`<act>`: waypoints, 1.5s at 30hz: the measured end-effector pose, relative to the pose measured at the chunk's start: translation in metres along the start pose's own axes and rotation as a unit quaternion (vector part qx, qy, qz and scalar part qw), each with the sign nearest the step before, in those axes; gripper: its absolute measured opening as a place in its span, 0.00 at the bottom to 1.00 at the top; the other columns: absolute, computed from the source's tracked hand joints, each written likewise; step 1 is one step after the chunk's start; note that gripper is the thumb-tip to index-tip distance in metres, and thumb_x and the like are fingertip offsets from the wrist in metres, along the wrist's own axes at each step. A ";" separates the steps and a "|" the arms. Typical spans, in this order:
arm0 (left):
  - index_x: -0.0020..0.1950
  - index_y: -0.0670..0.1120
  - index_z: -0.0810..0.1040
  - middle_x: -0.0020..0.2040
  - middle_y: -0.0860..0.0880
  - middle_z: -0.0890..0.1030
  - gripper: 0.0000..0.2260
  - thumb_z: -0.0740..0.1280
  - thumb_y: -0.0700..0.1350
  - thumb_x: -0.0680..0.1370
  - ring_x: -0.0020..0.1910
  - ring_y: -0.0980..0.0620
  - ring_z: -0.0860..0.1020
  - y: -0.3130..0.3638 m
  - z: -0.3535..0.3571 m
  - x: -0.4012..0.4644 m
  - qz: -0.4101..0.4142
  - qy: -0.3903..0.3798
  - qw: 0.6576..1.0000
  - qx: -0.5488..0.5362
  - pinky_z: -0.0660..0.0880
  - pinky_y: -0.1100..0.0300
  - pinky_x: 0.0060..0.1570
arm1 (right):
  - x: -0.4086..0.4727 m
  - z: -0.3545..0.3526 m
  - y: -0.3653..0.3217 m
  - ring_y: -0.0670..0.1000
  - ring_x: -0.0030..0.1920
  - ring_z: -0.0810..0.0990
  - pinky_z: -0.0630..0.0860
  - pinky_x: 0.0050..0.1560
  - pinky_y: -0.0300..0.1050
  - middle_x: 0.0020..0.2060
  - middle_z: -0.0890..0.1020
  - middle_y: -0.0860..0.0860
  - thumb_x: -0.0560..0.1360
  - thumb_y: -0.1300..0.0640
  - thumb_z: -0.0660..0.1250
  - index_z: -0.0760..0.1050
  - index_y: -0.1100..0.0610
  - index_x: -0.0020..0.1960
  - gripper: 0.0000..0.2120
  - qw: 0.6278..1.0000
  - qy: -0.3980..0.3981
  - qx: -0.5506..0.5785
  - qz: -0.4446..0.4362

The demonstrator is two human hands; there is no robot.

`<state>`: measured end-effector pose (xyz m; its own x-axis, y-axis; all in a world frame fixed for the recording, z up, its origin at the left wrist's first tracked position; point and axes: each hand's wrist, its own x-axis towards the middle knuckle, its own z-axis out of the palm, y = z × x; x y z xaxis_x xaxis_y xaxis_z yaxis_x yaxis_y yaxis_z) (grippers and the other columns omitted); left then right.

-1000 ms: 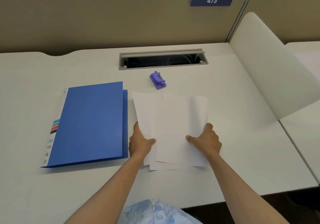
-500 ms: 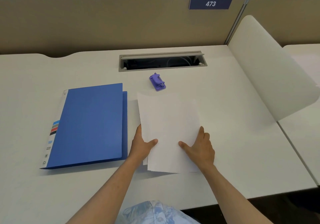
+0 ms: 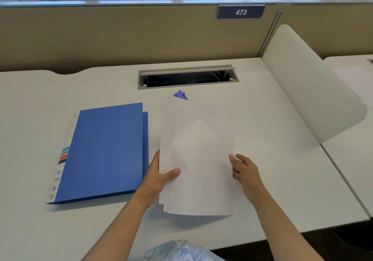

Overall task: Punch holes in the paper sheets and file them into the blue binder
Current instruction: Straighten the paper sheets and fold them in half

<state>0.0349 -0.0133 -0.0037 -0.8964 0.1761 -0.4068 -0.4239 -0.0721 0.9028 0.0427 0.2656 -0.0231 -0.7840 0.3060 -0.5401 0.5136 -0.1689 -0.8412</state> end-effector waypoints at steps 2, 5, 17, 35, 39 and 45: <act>0.71 0.55 0.67 0.62 0.48 0.79 0.30 0.75 0.41 0.72 0.60 0.45 0.80 0.004 -0.002 -0.003 0.003 -0.014 1.000 -0.012 0.78 0.42 0.57 | -0.003 -0.005 -0.003 0.54 0.56 0.82 0.75 0.64 0.55 0.58 0.83 0.53 0.71 0.49 0.74 0.72 0.61 0.69 0.31 0.997 -0.058 0.043 0.016; 0.71 0.54 0.67 0.62 0.49 0.80 0.29 0.74 0.41 0.73 0.60 0.47 0.80 0.007 -0.004 -0.005 -0.002 -0.035 0.999 0.004 0.78 0.45 0.57 | -0.012 -0.005 -0.010 0.64 0.59 0.81 0.77 0.62 0.63 0.59 0.83 0.61 0.73 0.57 0.71 0.76 0.64 0.65 0.22 0.983 -0.148 0.100 0.033; 0.62 0.54 0.73 0.56 0.55 0.82 0.14 0.69 0.43 0.78 0.55 0.57 0.81 0.034 0.009 0.007 0.027 -0.004 0.990 0.137 0.79 0.57 0.56 | -0.015 0.021 -0.047 0.57 0.50 0.86 0.83 0.51 0.57 0.51 0.87 0.55 0.73 0.62 0.74 0.81 0.60 0.56 0.12 0.979 -0.118 -0.042 -0.161; 0.60 0.42 0.76 0.50 0.47 0.81 0.18 0.74 0.34 0.72 0.49 0.50 0.80 0.053 0.038 0.008 0.200 0.183 0.957 0.098 0.77 0.72 0.40 | -0.023 0.048 -0.048 0.46 0.46 0.83 0.78 0.44 0.40 0.46 0.84 0.50 0.68 0.62 0.72 0.76 0.49 0.52 0.15 0.946 -0.015 -0.052 -0.319; 0.61 0.38 0.75 0.50 0.44 0.81 0.19 0.73 0.34 0.72 0.47 0.50 0.80 0.056 0.041 0.013 0.203 0.202 0.954 0.085 0.79 0.69 0.42 | -0.021 0.051 -0.054 0.44 0.47 0.82 0.78 0.46 0.36 0.46 0.84 0.43 0.71 0.70 0.72 0.75 0.47 0.54 0.21 0.944 0.001 -0.031 -0.329; 0.61 0.37 0.76 0.50 0.43 0.81 0.18 0.73 0.34 0.72 0.46 0.48 0.80 0.050 0.040 0.017 0.192 0.189 0.960 0.079 0.80 0.62 0.47 | -0.015 0.045 -0.053 0.44 0.46 0.83 0.79 0.47 0.41 0.44 0.85 0.39 0.71 0.67 0.72 0.77 0.47 0.51 0.16 0.948 -0.021 -0.040 -0.317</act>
<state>0.0040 0.0254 0.0398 -0.9783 -0.2046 -0.0340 -0.0544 0.0949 0.9940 0.0116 0.2280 0.0280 -0.9558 0.2856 0.0703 -0.0409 0.1075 -0.9934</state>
